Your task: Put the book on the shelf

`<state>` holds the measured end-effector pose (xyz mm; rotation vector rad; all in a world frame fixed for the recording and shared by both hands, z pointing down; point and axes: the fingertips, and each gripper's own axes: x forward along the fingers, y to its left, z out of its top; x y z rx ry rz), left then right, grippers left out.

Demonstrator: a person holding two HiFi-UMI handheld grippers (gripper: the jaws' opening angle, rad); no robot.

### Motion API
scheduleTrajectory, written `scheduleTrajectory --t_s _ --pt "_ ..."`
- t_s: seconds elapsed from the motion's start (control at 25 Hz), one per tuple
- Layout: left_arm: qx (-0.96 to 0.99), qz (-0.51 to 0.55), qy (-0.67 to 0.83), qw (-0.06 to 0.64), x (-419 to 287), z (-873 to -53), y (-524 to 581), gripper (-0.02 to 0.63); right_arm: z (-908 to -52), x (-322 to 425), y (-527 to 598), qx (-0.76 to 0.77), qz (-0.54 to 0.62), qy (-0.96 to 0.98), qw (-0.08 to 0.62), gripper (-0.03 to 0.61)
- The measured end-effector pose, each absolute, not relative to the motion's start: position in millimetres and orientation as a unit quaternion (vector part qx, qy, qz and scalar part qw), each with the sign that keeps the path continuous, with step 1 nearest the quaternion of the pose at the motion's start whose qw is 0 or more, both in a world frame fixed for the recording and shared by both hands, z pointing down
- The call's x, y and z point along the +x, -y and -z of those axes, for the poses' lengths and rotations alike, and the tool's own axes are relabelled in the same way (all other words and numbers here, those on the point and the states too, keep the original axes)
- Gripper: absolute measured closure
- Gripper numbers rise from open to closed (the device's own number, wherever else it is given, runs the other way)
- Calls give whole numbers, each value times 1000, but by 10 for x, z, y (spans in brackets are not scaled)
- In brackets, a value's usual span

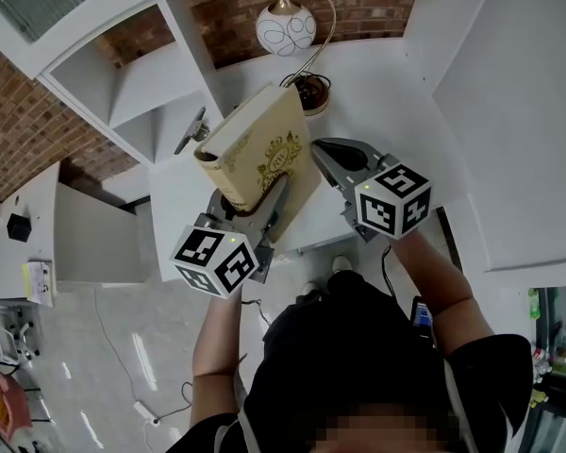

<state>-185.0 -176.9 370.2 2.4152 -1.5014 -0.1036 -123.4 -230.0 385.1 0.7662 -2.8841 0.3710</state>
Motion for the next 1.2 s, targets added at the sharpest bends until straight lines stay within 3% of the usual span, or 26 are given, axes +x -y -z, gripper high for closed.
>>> scheduleTrajectory --t_s 0.52,1.2 --pt "832 26 547 81 -1762 -3144 2115 391 -3297 -1206 2687 245 -58 965 67 583" --pt "813 53 577 -61 -1640 -2257 2345 391 -2318 -1154 2984 229 47 972 6 583"
